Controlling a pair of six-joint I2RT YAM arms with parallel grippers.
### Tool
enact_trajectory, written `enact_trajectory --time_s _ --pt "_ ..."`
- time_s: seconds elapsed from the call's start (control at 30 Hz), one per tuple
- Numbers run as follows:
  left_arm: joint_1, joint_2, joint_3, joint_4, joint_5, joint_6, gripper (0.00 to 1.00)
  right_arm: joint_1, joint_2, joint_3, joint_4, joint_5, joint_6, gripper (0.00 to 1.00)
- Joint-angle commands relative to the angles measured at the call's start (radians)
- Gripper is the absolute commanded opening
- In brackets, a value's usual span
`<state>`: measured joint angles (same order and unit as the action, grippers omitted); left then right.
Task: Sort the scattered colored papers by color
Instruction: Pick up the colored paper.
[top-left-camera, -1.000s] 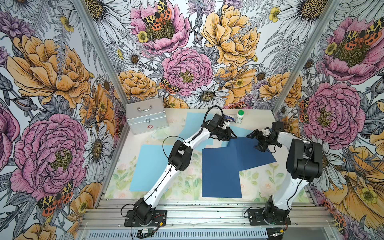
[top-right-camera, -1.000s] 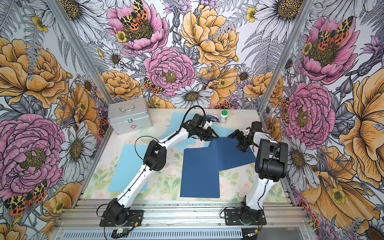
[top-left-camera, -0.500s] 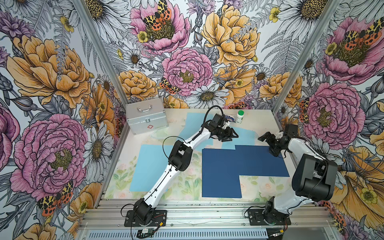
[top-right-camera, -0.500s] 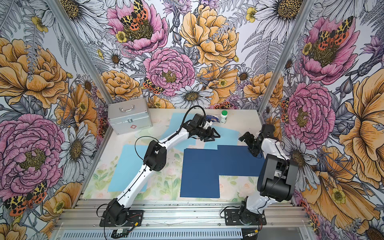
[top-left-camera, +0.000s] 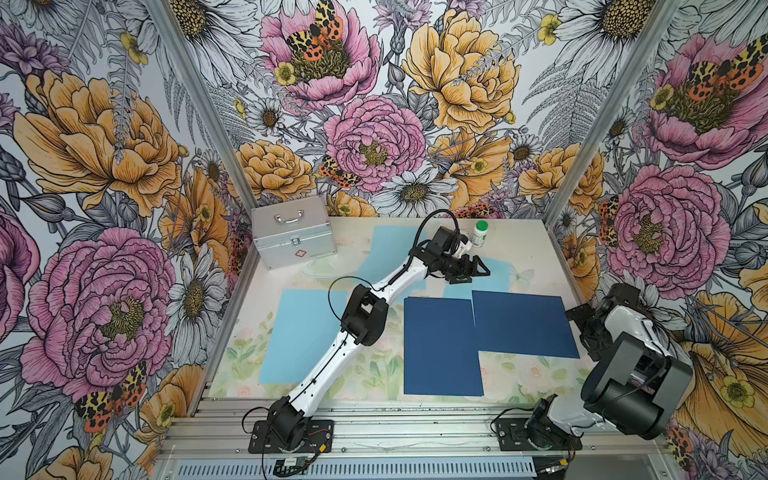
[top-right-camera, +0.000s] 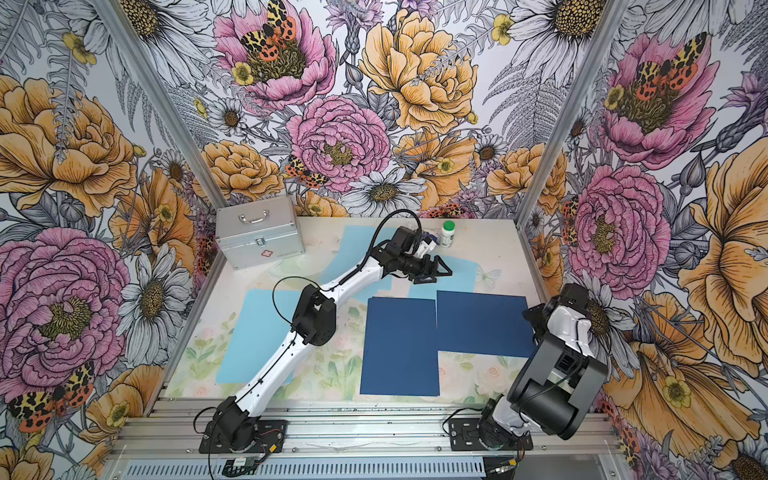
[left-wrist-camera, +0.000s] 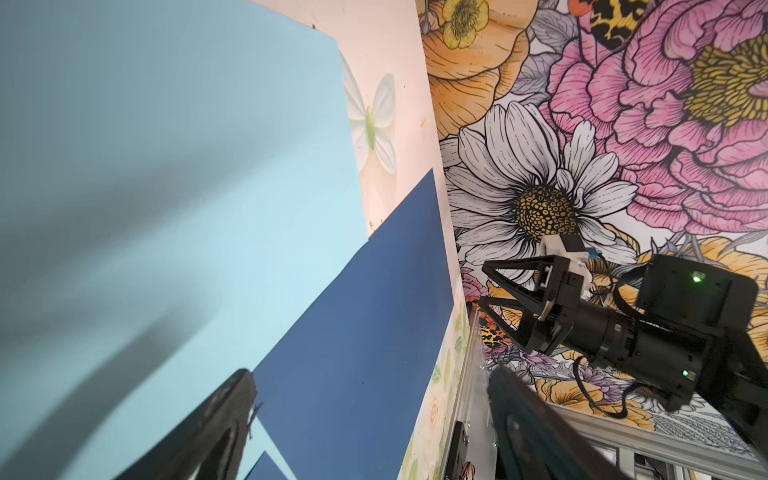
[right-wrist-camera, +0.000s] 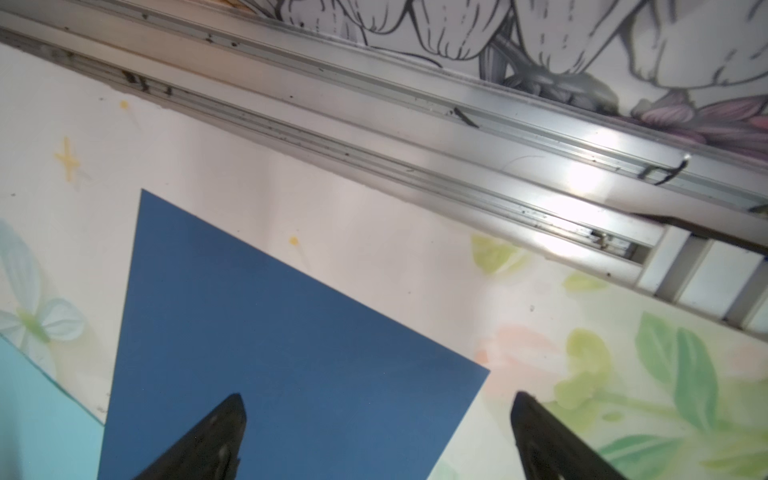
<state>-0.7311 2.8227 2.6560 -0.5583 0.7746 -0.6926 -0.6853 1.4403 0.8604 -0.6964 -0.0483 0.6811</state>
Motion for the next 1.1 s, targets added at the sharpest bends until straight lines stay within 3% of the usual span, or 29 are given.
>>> enact_trajectory --time_s 0.0,0.1,0.63,1.07 --pt "-0.016 0.022 0.017 0.006 0.017 0.024 0.93 -0.016 0.056 0.011 -0.001 -0.003 -0.003 0.99" --pt "-0.023 0.024 0.006 0.005 -0.003 0.020 0.98 -0.018 0.068 0.009 0.023 -0.032 -0.029 0.99" --pt "-0.034 0.086 0.021 0.006 -0.090 -0.075 0.98 -0.050 0.159 -0.045 0.122 -0.211 -0.075 0.99" --pt "-0.052 0.093 0.005 0.009 -0.046 -0.140 0.98 0.000 0.197 -0.068 0.155 -0.378 -0.065 1.00"
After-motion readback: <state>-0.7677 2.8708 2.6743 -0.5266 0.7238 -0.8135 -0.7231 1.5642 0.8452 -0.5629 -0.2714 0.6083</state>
